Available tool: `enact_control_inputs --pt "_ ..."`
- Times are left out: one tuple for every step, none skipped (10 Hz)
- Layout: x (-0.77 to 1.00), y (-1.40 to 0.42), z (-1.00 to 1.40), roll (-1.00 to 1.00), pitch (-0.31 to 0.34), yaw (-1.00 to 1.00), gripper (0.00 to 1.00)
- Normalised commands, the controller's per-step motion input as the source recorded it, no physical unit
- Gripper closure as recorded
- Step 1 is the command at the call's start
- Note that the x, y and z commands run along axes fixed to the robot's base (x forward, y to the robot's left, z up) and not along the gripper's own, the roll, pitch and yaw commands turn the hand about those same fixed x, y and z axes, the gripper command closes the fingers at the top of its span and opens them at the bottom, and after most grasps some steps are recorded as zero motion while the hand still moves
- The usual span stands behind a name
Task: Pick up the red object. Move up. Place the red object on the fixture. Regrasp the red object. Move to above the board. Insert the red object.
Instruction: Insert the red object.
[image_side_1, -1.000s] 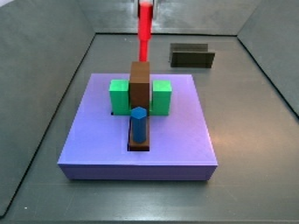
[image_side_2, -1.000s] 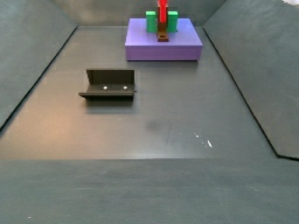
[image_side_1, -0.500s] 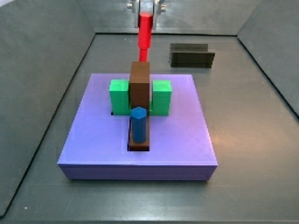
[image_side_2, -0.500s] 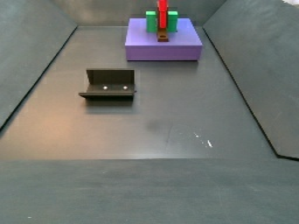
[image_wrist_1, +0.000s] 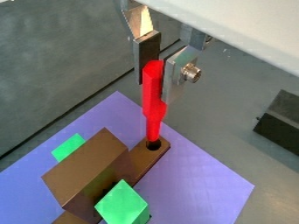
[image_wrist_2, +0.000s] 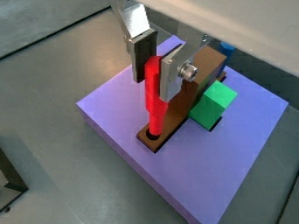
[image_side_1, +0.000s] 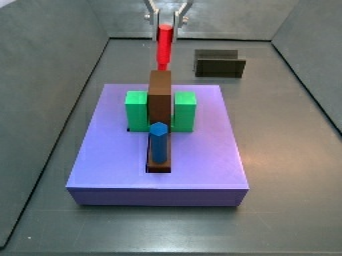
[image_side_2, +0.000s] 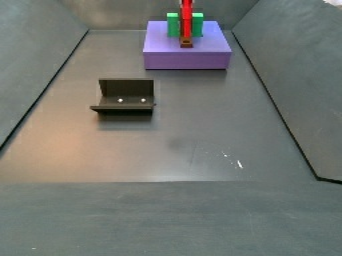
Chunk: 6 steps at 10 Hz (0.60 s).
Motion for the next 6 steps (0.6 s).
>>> enact_control_inputs --pt "0.02 0.0 -0.17 0.0 -0.016 0.0 1.0" --pt "0.03 0.0 -0.17 0.0 -0.017 0.0 1.0" --pt "0.05 0.0 -0.16 0.0 -0.019 0.0 1.0" --pt "0.05 0.0 -0.15 0.0 -0.017 0.0 1.0" --pt "0.06 0.0 -0.13 0.0 -0.016 0.0 1.0" --pt "0.07 0.0 -0.13 0.0 -0.011 0.0 1.0"
